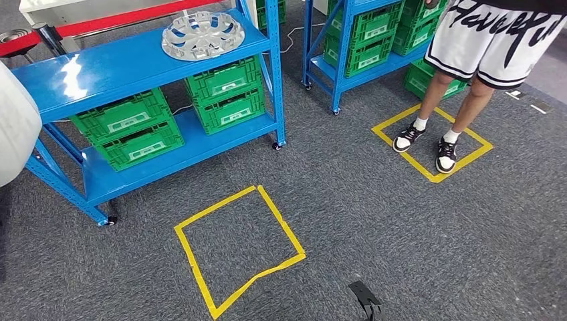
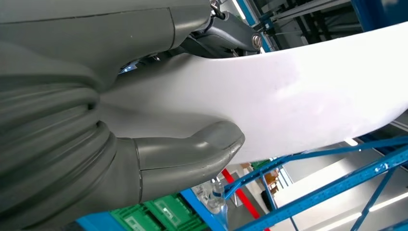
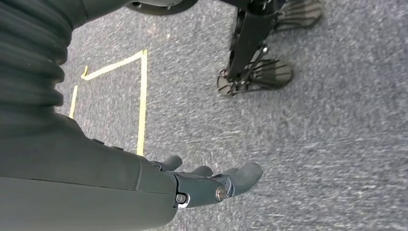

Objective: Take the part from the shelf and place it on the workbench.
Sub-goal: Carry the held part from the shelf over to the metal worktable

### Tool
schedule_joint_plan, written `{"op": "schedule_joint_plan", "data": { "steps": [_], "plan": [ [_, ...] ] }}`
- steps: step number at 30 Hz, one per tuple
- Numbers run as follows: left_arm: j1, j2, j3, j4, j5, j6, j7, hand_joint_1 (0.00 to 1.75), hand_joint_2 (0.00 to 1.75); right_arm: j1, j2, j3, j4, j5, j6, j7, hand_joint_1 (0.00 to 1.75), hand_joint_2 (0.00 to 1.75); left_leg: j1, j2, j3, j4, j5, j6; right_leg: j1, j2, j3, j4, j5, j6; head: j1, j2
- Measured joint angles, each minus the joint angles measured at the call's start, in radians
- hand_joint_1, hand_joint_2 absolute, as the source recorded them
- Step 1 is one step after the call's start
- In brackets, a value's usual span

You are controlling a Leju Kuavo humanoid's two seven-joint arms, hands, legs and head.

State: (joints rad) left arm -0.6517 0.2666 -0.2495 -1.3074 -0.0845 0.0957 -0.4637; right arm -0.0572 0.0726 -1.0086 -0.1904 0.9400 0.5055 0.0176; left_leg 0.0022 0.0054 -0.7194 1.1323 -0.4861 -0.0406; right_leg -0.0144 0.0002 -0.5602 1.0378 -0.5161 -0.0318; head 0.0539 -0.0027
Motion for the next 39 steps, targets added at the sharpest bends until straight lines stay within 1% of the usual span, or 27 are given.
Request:
{"op": "schedule_joint_plan", "data": {
  "steps": [2, 3, 4, 6, 8, 9, 11, 13, 15, 17, 18, 19, 20, 21, 22, 23, 25, 26, 28, 30, 32, 33, 34, 35, 36, 38, 39],
  "plan": [
    [0.005, -0.001, -0.001, 0.003, -0.004, 0.002, 0.001, 1.75, 1.75, 0.000, -0.001, 0.000, 0.000, 0.002, -0.001, 0.002, 0.00, 1.75, 0.001, 0.000, -0.021, 0.122, -0.077, -0.005, 0.003, 0.000, -0.027, 0.001, 0.022, -0.004, -0.001, 0.000],
    [0.010, -0.002, -0.001, 0.004, -0.007, 0.002, 0.002, 1.75, 1.75, 0.000, -0.002, 0.000, 0.000, 0.003, -0.002, 0.003, 0.00, 1.75, 0.001, 0.000, -0.020, 0.164, -0.086, -0.004, 0.005, 0.000, -0.042, 0.001, 0.033, -0.005, -0.001, 0.000],
    [0.016, -0.003, -0.001, 0.004, -0.009, 0.002, 0.002, 1.75, 1.75, 0.001, -0.002, 0.000, 0.000, 0.003, -0.003, 0.005, 0.00, 1.75, 0.000, -0.001, -0.007, 0.180, -0.075, -0.001, 0.008, 0.000, -0.056, 0.002, 0.044, -0.005, -0.001, 0.000],
    [0.025, -0.006, -0.002, 0.002, -0.011, 0.002, 0.002, 1.75, 1.75, 0.001, -0.003, 0.000, 0.000, 0.004, -0.004, 0.006, 0.00, 1.75, -0.005, -0.002, 0.069, 0.103, -0.027, 0.017, 0.015, 0.000, -0.081, 0.002, 0.064, -0.006, -0.001, 0.000],
    [0.027, -0.006, -0.002, -0.006, -0.011, 0.002, 0.002, 1.75, 1.75, 0.001, -0.001, 0.000, 0.000, 0.005, -0.004, 0.005, 0.00, 1.75, -0.015, -0.001, 0.170, -0.040, -0.028, 0.043, 0.018, -0.001, -0.096, 0.000, 0.082, -0.001, 0.002, 0.000],
    [0.026, -0.005, -0.002, -0.010, -0.011, 0.002, 0.001, 1.75, 1.75, 0.001, -0.001, 0.000, 0.000, 0.005, -0.004, 0.005, 0.00, 1.75, -0.020, -0.002, 0.202, -0.093, -0.039, 0.050, 0.014, -0.002, -0.099, -0.003, 0.091, 0.003, 0.003, 0.000],
    [0.025, -0.004, -0.001, -0.014, -0.011, 0.002, 0.001, 1.75, 1.75, 0.001, -0.001, 0.000, 0.000, 0.008, -0.005, 0.005, 0.00, 1.75, -0.028, -0.001, 0.221, -0.143, -0.040, 0.053, 0.005, -0.003, -0.102, -0.014, 0.111, 0.016, 0.003, 0.000],
    [0.027, -0.003, -0.001, -0.016, -0.011, 0.002, 0.000, 1.75, 1.75, 0.002, -0.002, 0.000, 0.000, 0.011, -0.005, 0.003, 0.00, 1.75, -0.026, 0.002, 0.217, -0.164, -0.012, 0.059, 0.003, -0.003, -0.107, -0.014, 0.104, 0.026, 0.004, 0.000],
    [0.032, -0.002, 0.001, -0.024, -0.010, 0.002, -0.001, 1.75, 1.75, 0.002, -0.003, 0.000, 0.001, 0.014, 0.001, -0.001, 0.00, 1.75, -0.018, 0.007, 0.202, -0.177, 0.014, 0.064, 0.003, -0.001, -0.131, 0.054, 0.030, 0.035, 0.006, 0.000],
    [0.044, -0.001, 0.004, -0.033, -0.010, 0.002, -0.001, 1.75, 1.75, 0.002, -0.005, 0.000, 0.000, 0.018, 0.006, -0.002, 0.00, 1.75, -0.014, 0.008, 0.172, -0.171, 0.033, 0.066, -0.001, 0.000, -0.164, 0.182, -0.056, 0.045, 0.007, 0.000],
    [0.052, -0.001, 0.005, -0.035, -0.010, 0.002, -0.001, 1.75, 1.75, 0.002, -0.007, 0.000, 0.000, 0.019, 0.006, -0.002, 0.00, 1.75, -0.011, 0.009, 0.156, -0.164, 0.040, 0.063, -0.004, 0.000, -0.171, 0.233, -0.070, 0.051, 0.007, 0.000],
    [0.060, -0.001, 0.006, -0.038, -0.010, 0.002, -0.001, 1.75, 1.75, 0.002, -0.008, 0.000, 0.000, 0.020, 0.006, -0.002, 0.00, 1.75, -0.006, 0.009, 0.138, -0.155, 0.047, 0.058, -0.007, 0.000, -0.164, 0.256, -0.063, 0.058, 0.007, 0.000],
    [0.067, -0.001, 0.006, -0.040, -0.010, 0.002, -0.001, 1.75, 1.75, 0.002, -0.009, 0.000, 0.000, 0.020, 0.006, -0.002, 0.00, 1.75, 0.000, 0.009, 0.119, -0.144, 0.053, 0.052, -0.011, -0.001, -0.142, 0.245, -0.039, 0.065, 0.007, 0.000],
    [0.071, 0.000, 0.006, -0.042, -0.010, 0.002, -0.001, 1.75, 1.75, 0.001, -0.009, 0.000, 0.000, 0.020, 0.006, -0.001, 0.00, 1.75, 0.008, 0.008, 0.099, -0.129, 0.058, 0.046, -0.018, -0.001, -0.103, 0.201, -0.013, 0.074, 0.008, 0.000],
    [0.073, 0.001, 0.007, -0.046, -0.010, 0.002, -0.001, 1.75, 1.75, -0.001, -0.009, 0.000, 0.000, 0.020, 0.006, -0.001, 0.00, 1.75, 0.013, 0.007, 0.077, -0.112, 0.061, 0.038, -0.022, 0.000, -0.060, 0.142, -0.007, 0.086, 0.010, 0.000],
    [0.075, 0.003, 0.009, -0.051, -0.010, 0.001, -0.001, 1.75, 1.75, -0.003, -0.009, 0.000, 0.000, 0.018, 0.006, 0.000, 0.00, 1.75, 0.015, 0.006, 0.059, -0.096, 0.064, 0.029, -0.023, 0.002, -0.027, 0.090, -0.011, 0.087, 0.014, 0.000],
    [0.077, 0.006, 0.013, -0.060, -0.011, -0.003, -0.002, 1.75, 1.75, -0.005, -0.008, 0.000, 0.000, 0.015, 0.006, 0.002, 0.00, 1.75, 0.013, 0.004, 0.037, -0.074, 0.070, 0.013, -0.022, 0.006, -0.001, 0.038, -0.038, 0.073, 0.019, 0.000],
    [0.077, 0.008, 0.015, -0.062, -0.011, -0.008, -0.003, 1.75, 1.75, -0.005, -0.008, 0.000, 0.000, 0.013, 0.006, 0.003, 0.00, 1.75, 0.013, 0.003, 0.034, -0.072, 0.074, 0.008, -0.021, 0.006, -0.007, 0.038, -0.037, 0.056, 0.018, 0.000],
    [0.077, 0.010, 0.016, -0.060, -0.011, -0.027, -0.006, 1.75, 1.75, -0.003, -0.008, 0.000, 0.000, 0.011, 0.006, 0.005, 0.00, 1.75, 0.015, 0.002, 0.029, -0.067, 0.069, 0.000, -0.022, 0.003, -0.016, 0.041, -0.029, 0.034, 0.016, 0.000],
    [0.076, 0.015, 0.016, -0.058, -0.009, -0.046, -0.012, 1.75, 1.75, -0.002, -0.008, 0.000, 0.000, 0.011, 0.006, 0.004, 0.00, 1.75, 0.018, 0.001, 0.008, -0.011, 0.008, -0.006, -0.022, 0.001, -0.030, 0.040, -0.014, 0.018, 0.014, 0.000],
    [0.075, 0.022, 0.016, -0.054, -0.008, -0.054, -0.016, 1.75, 1.75, -0.001, -0.008, 0.000, 0.000, 0.016, 0.006, -0.003, 0.00, 1.75, 0.017, 0.001, -0.025, 0.110, -0.077, -0.008, -0.017, 0.001, -0.049, 0.040, 0.003, 0.010, 0.012, 0.000],
    [0.076, 0.028, 0.016, -0.053, -0.008, -0.055, -0.016, 1.75, 1.75, 0.000, -0.008, 0.000, 0.000, 0.022, 0.006, -0.009, 0.00, 1.75, 0.017, 0.000, -0.035, 0.163, -0.098, -0.007, -0.014, 0.001, -0.059, 0.040, 0.010, 0.008, 0.011, 0.000],
    [0.078, 0.036, 0.016, -0.051, -0.006, -0.055, -0.016, 1.75, 1.75, 0.000, -0.008, 0.000, 0.000, 0.029, 0.006, -0.017, 0.00, 1.75, 0.016, 0.000, -0.032, 0.190, -0.100, -0.003, -0.011, 0.001, -0.068, 0.040, 0.018, 0.007, 0.011, 0.000],
    [0.082, 0.045, 0.018, -0.051, -0.004, -0.053, -0.016, 1.75, 1.75, 0.001, -0.008, 0.001, 0.000, 0.036, 0.006, -0.024, 0.00, 1.75, 0.013, 0.000, -0.012, 0.179, -0.085, 0.005, -0.006, 0.001, -0.077, 0.040, 0.025, 0.006, 0.011, 0.000],
    [0.087, 0.057, 0.021, -0.052, 0.000, -0.051, -0.017, 1.75, 1.75, 0.001, -0.008, 0.001, 0.000, 0.042, 0.006, -0.030, 0.00, 1.75, 0.008, 0.000, 0.027, 0.133, -0.063, 0.016, -0.003, 0.002, -0.084, 0.040, 0.032, 0.006, 0.011, 0.000],
    [0.099, 0.083, 0.031, -0.064, 0.011, -0.044, -0.021, 1.75, 1.75, 0.002, -0.007, 0.002, 0.000, 0.051, 0.006, -0.039, 0.00, 1.75, -0.007, 0.010, 0.122, -0.002, -0.044, 0.042, 0.002, 0.000, -0.092, 0.039, 0.043, 0.006, 0.012, 0.000],
    [0.108, 0.095, 0.039, -0.073, 0.015, -0.040, -0.023, 1.75, 1.75, 0.003, -0.006, 0.002, 0.000, 0.055, 0.005, -0.042, 0.00, 1.75, -0.015, 0.016, 0.154, -0.052, -0.044, 0.049, 0.002, -0.003, -0.093, 0.037, 0.048, 0.010, 0.012, 0.000]
  ]
}}
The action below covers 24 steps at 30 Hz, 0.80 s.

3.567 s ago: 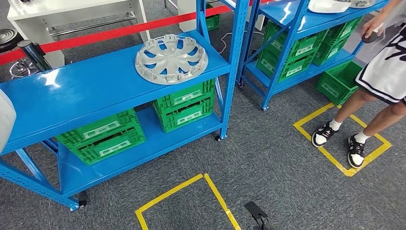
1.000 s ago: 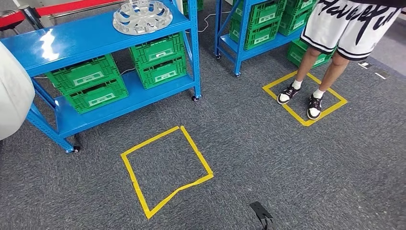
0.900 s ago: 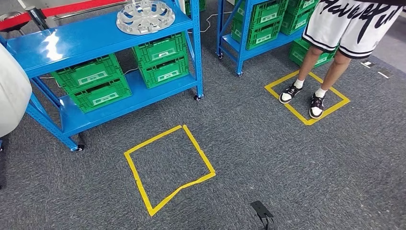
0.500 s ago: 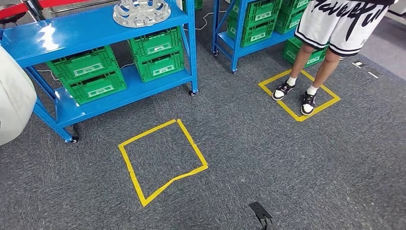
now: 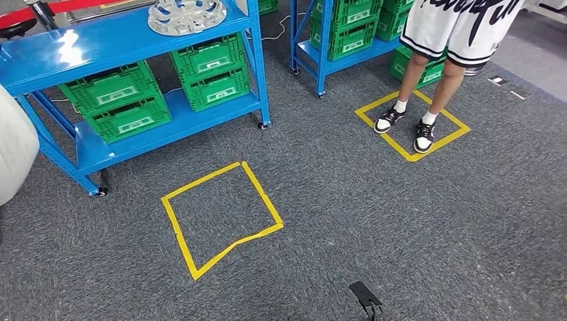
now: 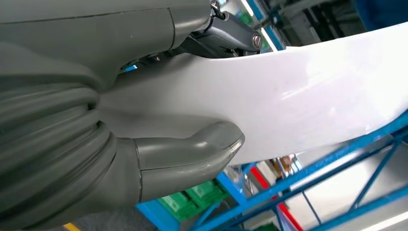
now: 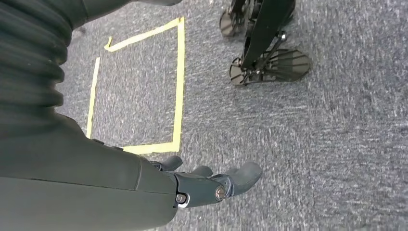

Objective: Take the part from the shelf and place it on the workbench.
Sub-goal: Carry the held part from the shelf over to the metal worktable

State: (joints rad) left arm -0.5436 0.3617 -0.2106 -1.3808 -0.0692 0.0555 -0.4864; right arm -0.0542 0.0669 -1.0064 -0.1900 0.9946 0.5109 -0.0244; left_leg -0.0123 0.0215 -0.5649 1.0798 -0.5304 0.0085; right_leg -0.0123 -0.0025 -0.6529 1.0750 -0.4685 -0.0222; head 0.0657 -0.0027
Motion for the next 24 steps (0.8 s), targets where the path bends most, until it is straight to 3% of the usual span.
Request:
{"op": "schedule_joint_plan", "data": {
  "steps": [2, 4, 5, 9, 10, 12, 15, 16, 18, 20, 21, 22, 24],
  "plan": [
    [0.022, 0.018, 0.018, -0.020, 0.006, 0.007, -0.002, 1.75, 1.75, 0.002, 0.001, 0.001, 0.000, 0.008, -0.001, -0.005, 0.00, 1.75, -0.009, 0.006, 0.019, -0.042, -0.003, 0.004, -0.003, -0.009, 0.002, -0.008, 0.009, 0.011, 0.000, 0.000],
    [0.057, 0.029, 0.037, -0.041, 0.005, 0.011, -0.002, 1.75, 1.75, 0.003, 0.000, 0.003, 0.000, 0.017, -0.001, -0.009, 0.00, 1.75, -0.006, -0.004, 0.024, -0.067, 0.015, 0.007, -0.004, -0.015, 0.005, -0.014, 0.013, 0.024, 0.000, 0.000],
    [0.076, 0.031, 0.047, -0.053, 0.000, 0.014, -0.002, 1.75, 1.75, 0.002, 0.000, 0.005, 0.000, 0.022, 0.000, -0.010, 0.00, 1.75, -0.003, -0.009, 0.026, -0.080, 0.028, 0.010, -0.003, -0.014, 0.001, -0.003, -0.001, 0.029, 0.000, 0.000],
    [0.131, 0.025, 0.078, -0.091, -0.033, 0.018, 0.004, 1.75, 1.75, 0.002, 0.000, 0.012, 0.000, 0.034, 0.002, -0.010, 0.00, 1.75, 0.002, -0.036, 0.003, -0.083, 0.056, 0.018, -0.003, -0.005, -0.061, 0.178, -0.124, 0.042, 0.002, 0.000],
    [0.144, 0.022, 0.084, -0.100, -0.040, 0.018, 0.007, 1.75, 1.75, 0.002, 0.000, 0.014, 0.000, 0.036, 0.002, -0.009, 0.00, 1.75, 0.002, -0.044, -0.006, -0.076, 0.058, 0.016, -0.003, -0.005, -0.062, 0.201, -0.132, 0.044, 0.002, 0.000],
    [0.167, 0.018, 0.099, -0.115, -0.052, 0.017, 0.015, 1.75, 1.75, 0.001, 0.000, 0.017, 0.000, 0.039, 0.002, -0.007, 0.00, 1.75, 0.004, -0.060, -0.025, -0.058, 0.060, 0.013, -0.003, 0.001, -0.017, 0.148, -0.101, 0.045, 0.002, 0.000],
    [0.175, 0.015, 0.117, -0.133, -0.063, 0.014, 0.022, 1.75, 1.75, -0.002, 0.000, 0.018, 0.000, 0.041, 0.002, -0.002, 0.00, 1.75, 0.006, -0.086, -0.056, -0.027, 0.061, 0.000, -0.002, 0.042, 0.064, 0.009, -0.064, 0.033, 0.002, 0.000],
    [0.175, 0.014, 0.121, -0.137, -0.065, 0.011, 0.023, 1.75, 1.75, -0.003, 0.000, 0.018, 0.000, 0.040, 0.002, 0.001, 0.00, 1.75, 0.006, -0.093, -0.061, -0.023, 0.063, -0.007, 0.000, 0.049, 0.069, -0.002, -0.065, 0.025, 0.001, 0.000],
    [0.175, 0.013, 0.128, -0.142, -0.069, 0.006, 0.024, 1.75, 1.75, -0.004, 0.000, 0.018, 0.000, 0.040, 0.002, 0.005, 0.00, 1.75, 0.005, -0.110, -0.066, -0.025, 0.070, -0.020, 0.002, 0.037, 0.068, -0.003, -0.058, 0.007, 0.000, 0.000],
    [0.175, 0.013, 0.137, -0.146, -0.070, 0.005, 0.025, 1.75, 1.75, -0.005, 0.001, 0.018, 0.000, 0.039, 0.001, 0.006, 0.00, 1.75, 0.005, -0.095, -0.077, -0.012, 0.062, -0.031, 0.000, 0.018, 0.068, -0.009, -0.049, -0.007, -0.003, 0.000],
    [0.174, 0.013, 0.140, -0.147, -0.071, 0.004, 0.025, 1.75, 1.75, -0.006, 0.002, 0.018, 0.000, 0.039, 0.001, 0.006, 0.00, 1.75, 0.006, -0.076, -0.090, 0.017, 0.041, -0.037, -0.002, 0.008, 0.067, -0.013, -0.045, -0.013, -0.005, 0.000],
    [0.174, 0.012, 0.142, -0.147, -0.071, 0.004, 0.025, 1.75, 1.75, -0.005, 0.003, 0.018, 0.000, 0.039, 0.000, 0.006, 0.00, 1.75, 0.009, -0.054, -0.109, 0.064, 0.011, -0.043, -0.003, -0.002, 0.066, -0.014, -0.043, -0.016, -0.007, 0.000],
    [0.175, 0.009, 0.143, -0.146, -0.074, 0.001, 0.025, 1.75, 1.75, -0.003, 0.003, 0.018, 0.000, 0.040, 0.000, 0.008, 0.00, 1.75, 0.016, -0.033, -0.154, 0.181, -0.049, -0.053, -0.002, -0.022, 0.060, -0.014, -0.040, -0.017, -0.009, 0.000]
  ]
}}
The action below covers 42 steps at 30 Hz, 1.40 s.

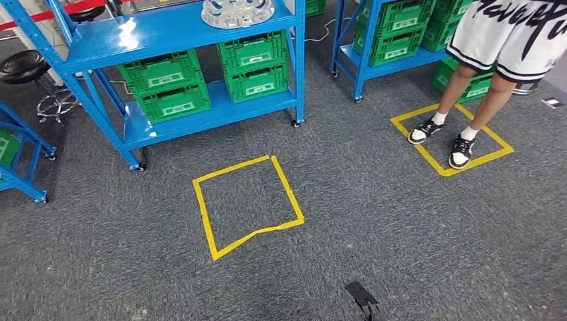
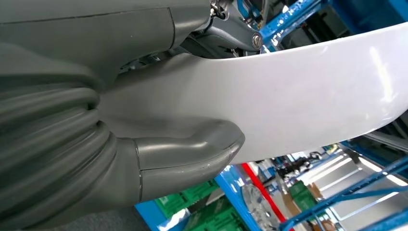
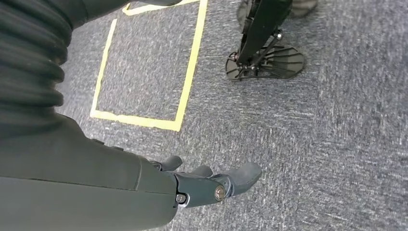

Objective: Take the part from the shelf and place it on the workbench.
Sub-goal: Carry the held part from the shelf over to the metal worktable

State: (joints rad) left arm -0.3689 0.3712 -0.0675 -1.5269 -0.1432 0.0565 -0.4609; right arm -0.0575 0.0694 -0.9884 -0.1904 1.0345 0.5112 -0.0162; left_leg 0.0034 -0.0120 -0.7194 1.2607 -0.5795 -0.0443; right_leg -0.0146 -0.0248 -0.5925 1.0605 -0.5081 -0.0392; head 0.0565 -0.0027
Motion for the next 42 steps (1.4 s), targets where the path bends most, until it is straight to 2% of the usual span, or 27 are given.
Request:
{"op": "schedule_joint_plan", "data": {
  "steps": [1, 2, 3, 5, 7, 8, 10, 12, 14, 15, 16, 17, 18, 19, 21, 23, 25, 27, 29, 31, 32, 34, 36, 38, 39, 41, 42],
  "plan": [
    [0.001, -0.002, 0.000, 0.001, -0.002, -0.002, 0.000, 1.75, 1.75, 0.001, 0.000, 0.000, 0.000, 0.000, 0.000, 0.001, 0.00, 1.75, 0.003, 0.003, -0.011, 0.037, -0.012, -0.003, 0.000, -0.011, -0.003, 0.000, 0.002, 0.001, 0.000, 0.000],
    [0.001, -0.004, 0.000, 0.002, -0.004, -0.004, 0.001, 1.75, 1.75, 0.001, 0.000, 0.000, 0.000, 0.000, 0.000, 0.003, 0.00, 1.75, 0.006, 0.006, -0.005, 0.039, -0.007, -0.005, 0.000, -0.021, -0.005, 0.001, 0.003, 0.002, 0.000, 0.000],
    [-0.001, -0.005, 0.000, 0.003, -0.006, -0.006, 0.001, 1.75, 1.75, 0.000, 0.000, 0.000, 0.000, 0.000, 0.000, 0.004, 0.00, 1.75, 0.007, 0.011, 0.022, 0.004, 0.014, -0.005, 0.000, -0.032, -0.007, 0.001, 0.005, 0.004, -0.001, 0.000],
    [-0.015, -0.009, 0.000, 0.008, -0.011, -0.011, 0.000, 1.75, 1.75, -0.002, 0.001, 0.000, 0.000, -0.001, 0.000, 0.006, 0.00, 1.75, 0.004, 0.048, 0.103, -0.129, 0.060, 0.001, 0.002, -0.053, -0.007, 0.001, 0.008, 0.011, -0.001, 0.000],
    [-0.035, -0.012, -0.001, 0.016, -0.016, -0.015, 0.000, 1.75, 1.75, -0.004, 0.002, 0.000, 0.000, -0.002, 0.000, 0.008, 0.00, 1.75, -0.004, 0.079, 0.145, -0.212, 0.076, 0.014, 0.005, -0.071, -0.007, -0.002, 0.012, 0.021, 0.000, 0.000],
    [-0.045, -0.014, -0.002, 0.021, -0.018, -0.017, 0.000, 1.75, 1.75, -0.005, 0.002, 0.000, 0.000, -0.003, 0.000, 0.010, 0.00, 1.75, -0.009, 0.080, 0.144, -0.220, 0.075, 0.021, 0.006, -0.080, -0.007, -0.004, 0.015, 0.028, 0.001, 0.000],
    [-0.058, -0.015, -0.002, 0.031, -0.019, -0.018, 0.000, 1.75, 1.75, -0.008, 0.003, 0.000, 0.000, -0.003, 0.000, 0.013, 0.00, 1.75, -0.008, 0.059, 0.139, -0.226, 0.086, 0.035, 0.003, -0.091, -0.005, -0.008, 0.018, 0.041, 0.001, 0.000],
    [-0.074, -0.017, -0.002, 0.040, -0.020, -0.018, -0.001, 1.75, 1.75, -0.010, 0.004, 0.000, 0.000, -0.003, 0.001, 0.013, 0.00, 1.75, -0.005, 0.039, 0.139, -0.237, 0.100, 0.049, 0.001, -0.056, -0.018, 0.022, -0.008, 0.051, 0.002, 0.000],
    [-0.089, -0.025, -0.004, 0.049, -0.021, -0.018, -0.001, 1.75, 1.75, -0.009, 0.004, 0.000, 0.000, -0.003, 0.001, 0.013, 0.00, 1.75, -0.005, 0.018, 0.134, -0.242, 0.110, 0.061, 0.001, -0.002, -0.064, 0.128, -0.069, 0.053, 0.003, 0.000],
    [-0.093, -0.030, -0.005, 0.054, -0.021, -0.019, -0.001, 1.75, 1.75, -0.007, 0.005, 0.000, 0.000, -0.003, 0.001, 0.013, 0.00, 1.75, -0.007, 0.007, 0.130, -0.242, 0.113, 0.065, 0.002, 0.011, -0.093, 0.191, -0.097, 0.052, 0.004, 0.000],
    [-0.094, -0.034, -0.006, 0.059, -0.021, -0.019, -0.001, 1.75, 1.75, -0.006, 0.005, 0.000, 0.000, -0.003, 0.001, 0.013, 0.00, 1.75, -0.009, -0.005, 0.126, -0.241, 0.115, 0.066, 0.004, 0.018, -0.115, 0.237, -0.112, 0.051, 0.004, 0.000],
    [-0.094, -0.037, -0.007, 0.063, -0.021, -0.020, -0.001, 1.75, 1.75, -0.004, 0.005, 0.000, 0.000, -0.003, 0.001, 0.013, 0.00, 1.75, -0.010, -0.018, 0.122, -0.238, 0.117, 0.067, 0.006, 0.021, -0.121, 0.250, -0.107, 0.048, 0.004, 0.000],
    [-0.094, -0.039, -0.008, 0.067, -0.022, -0.020, -0.001, 1.75, 1.75, -0.004, 0.005, 0.000, 0.000, -0.003, 0.001, 0.013, 0.00, 1.75, -0.011, -0.032, 0.119, -0.235, 0.118, 0.067, 0.007, 0.024, -0.108, 0.226, -0.086, 0.045, 0.004, 0.000],
    [-0.095, -0.040, -0.008, 0.069, -0.022, -0.020, -0.001, 1.75, 1.75, -0.004, 0.005, 0.000, 0.000, -0.003, 0.001, 0.013, 0.00, 1.75, -0.011, -0.044, 0.116, -0.231, 0.119, 0.066, 0.007, 0.034, -0.078, 0.168, -0.053, 0.041, 0.004, 0.000],
    [-0.098, -0.047, -0.008, 0.070, -0.025, -0.020, -0.001, 1.75, 1.75, -0.005, 0.005, 0.000, 0.000, -0.003, 0.001, 0.015, 0.00, 1.75, -0.012, -0.067, 0.108, -0.222, 0.119, 0.060, 0.006, 0.072, -0.017, 0.045, -0.010, 0.035, 0.003, 0.000],
    [-0.099, -0.053, -0.010, 0.071, -0.028, -0.019, -0.001, 1.75, 1.75, -0.006, 0.005, 0.000, 0.000, -0.003, 0.001, 0.018, 0.00, 1.75, -0.011, -0.088, 0.099, -0.217, 0.121, 0.049, 0.006, 0.087, 0.004, -0.004, -0.005, 0.032, 0.003, 0.000],
    [-0.099, -0.056, -0.011, 0.072, -0.031, -0.019, -0.001, 1.75, 1.75, -0.007, 0.006, 0.000, 0.000, -0.006, 0.001, 0.018, 0.00, 1.75, -0.008, -0.102, 0.094, -0.219, 0.125, 0.036, 0.006, 0.065, 0.009, -0.011, 0.001, 0.024, 0.003, 0.000],
    [-0.105, -0.057, -0.012, 0.074, -0.035, -0.019, 0.000, 1.75, 1.75, -0.010, 0.009, 0.000, 0.000, -0.014, 0.001, 0.018, 0.00, 1.75, -0.009, -0.073, 0.079, -0.195, 0.110, 0.024, 0.003, 0.044, 0.015, -0.020, 0.008, 0.012, 0.000, 0.000],
    [-0.122, -0.067, -0.014, 0.084, -0.040, -0.021, 0.001, 1.75, 1.75, -0.010, 0.010, -0.004, 0.000, -0.031, 0.000, 0.017, 0.00, 1.75, -0.005, -0.022, 0.032, -0.098, 0.056, 0.013, 0.001, 0.022, 0.017, -0.024, 0.010, 0.006, -0.006, 0.000],
    [-0.144, -0.087, -0.019, 0.104, -0.047, -0.026, 0.004, 1.75, 1.75, -0.009, 0.010, -0.014, 0.000, -0.052, 0.000, 0.017, 0.00, 1.75, 0.004, -0.002, -0.024, 0.021, 0.009, 0.002, 0.001, -0.003, 0.016, -0.024, 0.009, 0.005, -0.008, 0.000],
    [-0.154, -0.100, -0.022, 0.114, -0.052, -0.028, 0.007, 1.75, 1.75, -0.009, 0.010, -0.019, 0.000, -0.060, 0.000, 0.017, 0.00, 1.75, 0.008, 0.003, -0.034, 0.044, 0.008, -0.002, 0.000, -0.016, 0.016, -0.024, 0.008, 0.006, -0.008, 0.000],
    [-0.169, -0.118, -0.029, 0.127, -0.058, -0.029, 0.010, 1.75, 1.75, -0.011, 0.010, -0.029, 0.000, -0.068, 0.000, 0.018, 0.00, 1.75, 0.015, 0.012, -0.008, 0.002, 0.045, -0.007, -0.001, -0.036, 0.018, -0.023, 0.006, 0.009, -0.008, 0.000],
    [-0.182, -0.127, -0.033, 0.132, -0.059, -0.029, 0.012, 1.75, 1.75, -0.012, 0.010, -0.034, 0.000, -0.071, 0.000, 0.018, 0.00, 1.75, 0.018, 0.040, 0.055, -0.113, 0.096, -0.010, -0.002, -0.050, 0.022, -0.023, 0.003, 0.014, -0.008, 0.000],
    [-0.199, -0.138, -0.036, 0.139, -0.060, -0.029, 0.014, 1.75, 1.75, -0.012, 0.010, -0.041, -0.001, -0.076, 0.000, 0.018, 0.00, 1.75, 0.011, 0.075, 0.102, -0.203, 0.118, 0.000, 0.002, -0.064, 0.026, -0.022, -0.001, 0.026, -0.009, 0.000],
    [-0.207, -0.144, -0.039, 0.143, -0.060, -0.029, 0.015, 1.75, 1.75, -0.011, 0.010, -0.045, -0.001, -0.078, 0.000, 0.019, 0.00, 1.75, 0.006, 0.082, 0.110, -0.221, 0.117, 0.008, 0.004, -0.072, 0.027, -0.023, -0.001, 0.033, -0.009, 0.000],
    [-0.219, -0.151, -0.046, 0.151, -0.060, -0.029, 0.015, 1.75, 1.75, -0.011, 0.010, -0.051, -0.001, -0.080, 0.000, 0.018, 0.00, 1.75, 0.000, 0.062, 0.107, -0.225, 0.119, 0.026, 0.005, -0.090, 0.029, -0.027, -0.002, 0.046, -0.008, 0.000],
    [-0.224, -0.152, -0.050, 0.155, -0.058, -0.026, 0.013, 1.75, 1.75, -0.011, 0.010, -0.052, -0.001, -0.077, 0.000, 0.015, 0.00, 1.75, 0.000, 0.052, 0.106, -0.228, 0.122, 0.033, 0.002, -0.085, 0.029, -0.023, -0.006, 0.052, -0.007, 0.000]
  ]
}}
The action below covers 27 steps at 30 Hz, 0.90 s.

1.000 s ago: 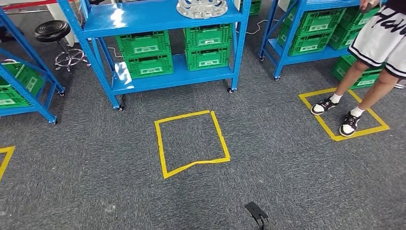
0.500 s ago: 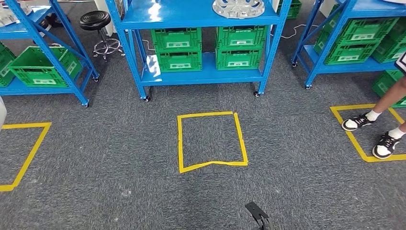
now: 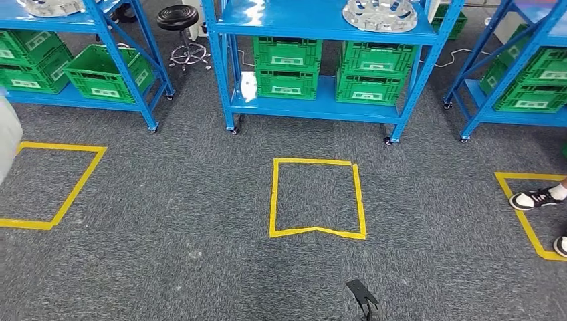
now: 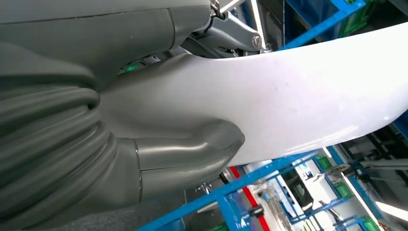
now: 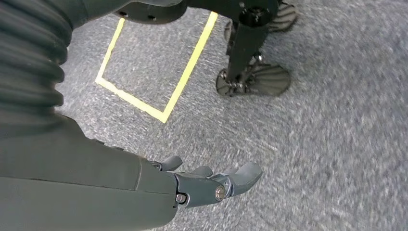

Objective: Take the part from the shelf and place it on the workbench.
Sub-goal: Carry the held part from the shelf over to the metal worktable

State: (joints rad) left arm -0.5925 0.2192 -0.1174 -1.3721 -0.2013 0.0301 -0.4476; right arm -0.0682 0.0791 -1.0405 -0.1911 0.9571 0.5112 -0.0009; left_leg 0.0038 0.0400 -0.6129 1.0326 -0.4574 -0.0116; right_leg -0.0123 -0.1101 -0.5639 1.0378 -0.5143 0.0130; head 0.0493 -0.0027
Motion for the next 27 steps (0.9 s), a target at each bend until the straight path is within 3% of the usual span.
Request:
{"op": "schedule_joint_plan", "data": {
  "steps": [2, 4, 5, 6, 7, 8, 10, 12, 14, 15, 17, 19, 21, 22, 23, 25, 27],
  "plan": [
    [-0.007, 0.000, -0.003, 0.004, 0.009, 0.012, -0.005, 1.75, 1.75, 0.002, 0.000, 0.000, 0.000, 0.010, 0.000, -0.011, 0.00, 1.75, 0.002, -0.019, 0.001, -0.006, 0.006, 0.014, -0.005, 0.043, -0.024, 0.054, -0.034, 0.007, 0.004, 0.000],
    [0.002, 0.006, -0.004, 0.004, 0.023, 0.028, -0.012, 1.75, 1.75, 0.009, -0.002, 0.000, 0.000, 0.025, 0.000, -0.017, 0.00, 1.75, 0.001, -0.039, 0.001, -0.007, 0.007, 0.023, -0.004, 0.092, -0.086, 0.182, -0.093, 0.006, 0.008, 0.000],
    [0.015, 0.011, -0.004, 0.003, 0.029, 0.035, -0.015, 1.75, 1.75, 0.013, -0.004, 0.000, 0.000, 0.031, 0.000, -0.018, 0.00, 1.75, 0.000, -0.052, 0.001, -0.007, 0.006, 0.024, -0.003, 0.100, -0.118, 0.243, -0.113, 0.005, 0.008, 0.000],
    [0.030, 0.017, -0.004, 0.000, 0.034, 0.040, -0.018, 1.75, 1.75, 0.017, -0.006, 0.000, 0.000, 0.036, 0.000, -0.018, 0.00, 1.75, -0.002, -0.065, 0.001, -0.005, 0.006, 0.025, -0.002, 0.104, -0.138, 0.276, -0.115, 0.004, 0.009, 0.000],
    [0.043, 0.022, -0.004, -0.002, 0.037, 0.042, -0.020, 1.75, 1.75, 0.020, -0.008, 0.000, 0.000, 0.038, 0.000, -0.017, 0.00, 1.75, -0.003, -0.079, 0.000, -0.003, 0.006, 0.025, -0.002, 0.106, -0.140, 0.270, -0.097, 0.002, 0.009, 0.000],
    [0.053, 0.028, -0.004, -0.004, 0.039, 0.043, -0.020, 1.75, 1.75, 0.021, -0.010, 0.000, 0.000, 0.040, 0.000, -0.017, 0.00, 1.75, -0.003, -0.093, 0.000, 0.000, 0.005, 0.024, -0.003, 0.111, -0.125, 0.228, -0.066, 0.000, 0.009, 0.000],
    [0.060, 0.035, -0.004, -0.011, 0.040, 0.046, -0.021, 1.75, 1.75, 0.020, -0.013, 0.000, 0.000, 0.044, 0.000, -0.017, 0.00, 1.75, -0.003, -0.119, -0.006, 0.009, 0.002, 0.018, -0.008, 0.151, -0.069, 0.099, -0.008, -0.002, 0.009, 0.000],
    [0.068, 0.045, -0.004, -0.020, 0.040, 0.054, -0.021, 1.75, 1.75, 0.019, -0.014, 0.001, 0.000, 0.054, 0.000, -0.014, 0.00, 1.75, -0.003, -0.143, -0.014, 0.015, 0.002, 0.005, -0.011, 0.181, -0.038, 0.032, 0.008, -0.005, 0.009, 0.000],
    [0.093, 0.063, -0.002, -0.039, 0.041, 0.070, -0.026, 1.75, 1.75, 0.016, -0.014, 0.007, 0.000, 0.070, 0.000, -0.011, 0.00, 1.75, -0.001, -0.163, -0.020, 0.011, 0.006, -0.011, -0.008, 0.167, -0.035, 0.027, 0.009, -0.017, 0.009, 0.000],
    [0.111, 0.074, 0.000, -0.051, 0.041, 0.078, -0.030, 1.75, 1.75, 0.015, -0.014, 0.011, 0.000, 0.077, 0.000, -0.011, 0.00, 1.75, 0.000, -0.160, -0.022, 0.010, 0.008, -0.017, -0.008, 0.158, -0.033, 0.024, 0.011, -0.024, 0.009, 0.000],
    [0.135, 0.094, 0.006, -0.070, 0.041, 0.089, -0.036, 1.75, 1.75, 0.015, -0.016, 0.017, 0.000, 0.082, 0.000, -0.012, 0.00, 1.75, -0.001, -0.118, -0.044, 0.049, -0.016, -0.027, -0.009, 0.136, -0.029, 0.016, 0.016, -0.038, 0.004, 0.000],
    [0.149, 0.101, 0.008, -0.081, 0.042, 0.093, -0.039, 1.75, 1.75, 0.017, -0.018, 0.018, 0.000, 0.082, 0.000, -0.013, 0.00, 1.75, -0.001, -0.068, -0.095, 0.156, -0.074, -0.034, -0.006, 0.110, -0.028, 0.013, 0.016, -0.046, -0.001, 0.000],
    [0.168, 0.100, 0.008, -0.084, 0.040, 0.093, -0.040, 1.75, 1.75, 0.017, -0.019, 0.019, 0.000, 0.079, 0.000, -0.012, 0.00, 1.75, 0.003, -0.054, -0.141, 0.256, -0.110, -0.038, -0.004, 0.083, -0.027, 0.013, 0.013, -0.049, -0.001, 0.000],
    [0.176, 0.100, 0.008, -0.084, 0.037, 0.090, -0.042, 1.75, 1.75, 0.017, -0.020, 0.019, 0.000, 0.076, 0.000, -0.011, 0.00, 1.75, 0.005, -0.051, -0.142, 0.261, -0.103, -0.039, -0.003, 0.070, -0.027, 0.013, 0.012, -0.049, -0.001, 0.000],
    [0.181, 0.100, 0.008, -0.084, 0.033, 0.087, -0.043, 1.75, 1.75, 0.016, -0.020, 0.019, 0.000, 0.073, 0.000, -0.010, 0.00, 1.75, 0.006, -0.045, -0.124, 0.231, -0.081, -0.039, -0.003, 0.057, -0.026, 0.013, 0.011, -0.049, -0.001, 0.000],
    [0.179, 0.099, 0.008, -0.082, 0.025, 0.081, -0.046, 1.75, 1.75, 0.016, -0.020, 0.019, 0.000, 0.069, 0.000, -0.004, 0.00, 1.75, 0.004, -0.012, -0.051, 0.104, -0.031, -0.035, -0.001, 0.034, -0.022, 0.014, 0.007, -0.044, -0.001, 0.000],
    [0.173, 0.096, 0.007, -0.082, 0.020, 0.078, -0.049, 1.75, 1.75, 0.015, -0.020, 0.019, 0.000, 0.067, 0.000, 0.001, 0.00, 1.75, -0.004, 0.013, -0.002, 0.018, -0.010, -0.023, 0.002, 0.015, -0.017, 0.014, 0.003, -0.034, 0.000, 0.000]
  ]
}}
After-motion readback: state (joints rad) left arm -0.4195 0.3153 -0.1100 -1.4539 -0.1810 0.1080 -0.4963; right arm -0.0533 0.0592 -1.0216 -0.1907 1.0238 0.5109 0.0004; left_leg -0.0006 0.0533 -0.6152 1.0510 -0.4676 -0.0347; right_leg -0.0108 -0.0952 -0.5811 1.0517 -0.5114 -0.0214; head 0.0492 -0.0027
